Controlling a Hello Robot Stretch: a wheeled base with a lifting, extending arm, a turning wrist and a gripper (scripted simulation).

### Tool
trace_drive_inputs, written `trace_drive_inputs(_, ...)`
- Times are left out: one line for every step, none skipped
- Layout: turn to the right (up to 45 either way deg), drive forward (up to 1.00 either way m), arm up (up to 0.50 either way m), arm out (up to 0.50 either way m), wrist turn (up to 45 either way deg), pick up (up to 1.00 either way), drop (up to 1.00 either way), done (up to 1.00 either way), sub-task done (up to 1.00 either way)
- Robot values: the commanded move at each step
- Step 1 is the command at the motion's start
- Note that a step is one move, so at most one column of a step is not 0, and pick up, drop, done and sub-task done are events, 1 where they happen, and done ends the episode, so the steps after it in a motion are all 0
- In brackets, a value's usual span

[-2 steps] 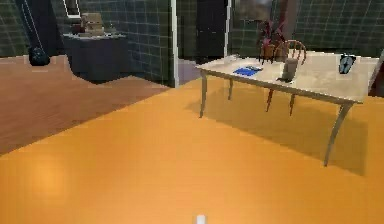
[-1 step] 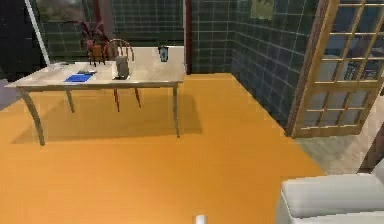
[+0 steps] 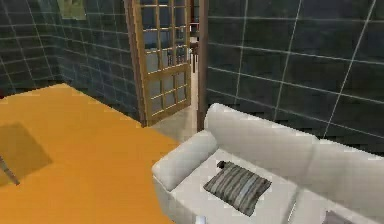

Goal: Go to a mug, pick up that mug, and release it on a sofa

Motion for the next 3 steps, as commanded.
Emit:
trace_drive_inputs(45.0, 0.00, 0.00, 0.00, 0.0, 0.00, 0.00, 0.00, 0.00)
trace_drive_inputs(24.0, 0.00, 0.00, 0.00, 0.0, 0.00, 0.00, 0.00, 0.00)
trace_drive_inputs(-45.0, 0.00, 0.00, 0.00, 0.0, 0.00, 0.00, 0.00, 0.00)
